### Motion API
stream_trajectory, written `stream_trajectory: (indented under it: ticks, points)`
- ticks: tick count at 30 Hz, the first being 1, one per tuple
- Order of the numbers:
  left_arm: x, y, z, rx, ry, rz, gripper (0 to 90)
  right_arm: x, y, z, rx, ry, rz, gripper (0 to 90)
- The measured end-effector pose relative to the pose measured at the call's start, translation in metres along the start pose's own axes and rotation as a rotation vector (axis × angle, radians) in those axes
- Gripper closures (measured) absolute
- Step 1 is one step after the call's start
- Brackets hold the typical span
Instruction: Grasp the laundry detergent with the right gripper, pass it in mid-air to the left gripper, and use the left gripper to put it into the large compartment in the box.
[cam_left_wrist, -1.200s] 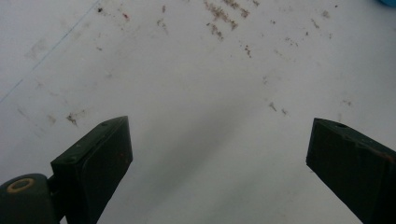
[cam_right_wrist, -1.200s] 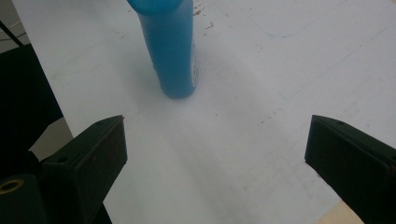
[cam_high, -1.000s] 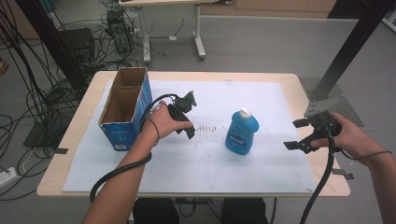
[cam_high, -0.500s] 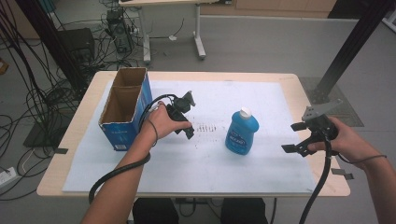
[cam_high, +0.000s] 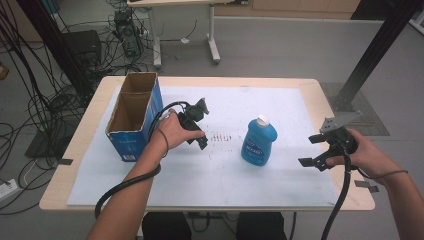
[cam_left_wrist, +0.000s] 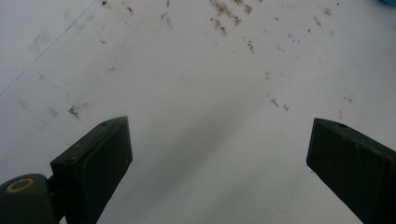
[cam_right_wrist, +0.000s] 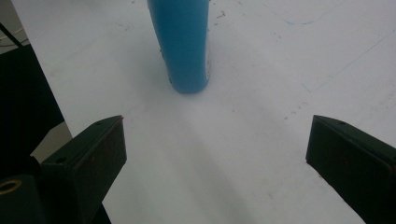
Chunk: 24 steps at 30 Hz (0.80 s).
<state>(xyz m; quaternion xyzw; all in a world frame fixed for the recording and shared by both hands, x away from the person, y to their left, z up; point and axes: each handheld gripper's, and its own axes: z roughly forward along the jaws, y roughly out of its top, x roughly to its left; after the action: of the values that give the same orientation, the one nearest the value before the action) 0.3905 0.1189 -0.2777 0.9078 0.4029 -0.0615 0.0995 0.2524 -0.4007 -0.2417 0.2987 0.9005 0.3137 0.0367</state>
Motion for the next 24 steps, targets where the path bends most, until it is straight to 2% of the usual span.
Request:
stream_trajectory:
  ticks: [24]
  points:
    - [-0.001, 0.0, 0.001, 0.005, -0.006, 0.002, 7.4, 0.005, -0.008, 0.021, -0.03, 0.019, 0.008, 4.7]
